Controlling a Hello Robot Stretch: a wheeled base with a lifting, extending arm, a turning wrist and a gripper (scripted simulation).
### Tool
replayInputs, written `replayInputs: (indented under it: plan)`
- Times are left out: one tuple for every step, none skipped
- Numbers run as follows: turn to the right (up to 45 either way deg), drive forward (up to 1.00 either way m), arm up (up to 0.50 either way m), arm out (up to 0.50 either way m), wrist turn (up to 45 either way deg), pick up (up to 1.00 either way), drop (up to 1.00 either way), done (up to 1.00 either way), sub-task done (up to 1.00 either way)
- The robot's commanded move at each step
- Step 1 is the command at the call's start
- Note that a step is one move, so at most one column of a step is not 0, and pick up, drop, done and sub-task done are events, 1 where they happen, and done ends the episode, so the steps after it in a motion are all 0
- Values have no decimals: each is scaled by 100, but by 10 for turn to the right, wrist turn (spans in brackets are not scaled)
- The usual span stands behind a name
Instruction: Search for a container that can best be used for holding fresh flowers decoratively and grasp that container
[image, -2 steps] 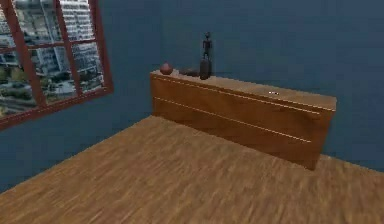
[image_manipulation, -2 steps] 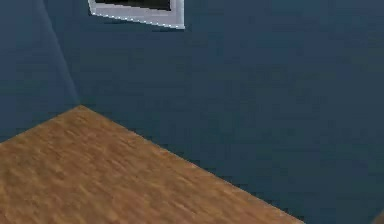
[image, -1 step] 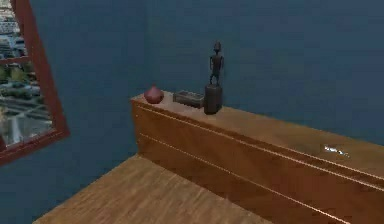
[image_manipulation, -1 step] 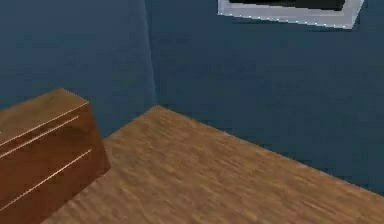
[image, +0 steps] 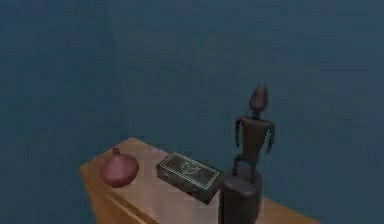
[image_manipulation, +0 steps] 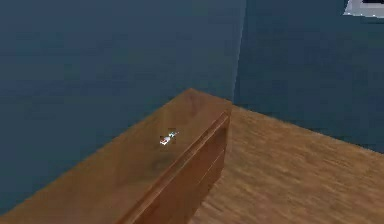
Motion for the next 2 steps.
replayInputs:
  plan:
    - [-450, 0, 0, 0, 0, 0, 0, 0, 0]
    - [-450, 0, 0, 0, 0, 0, 0, 0, 0]
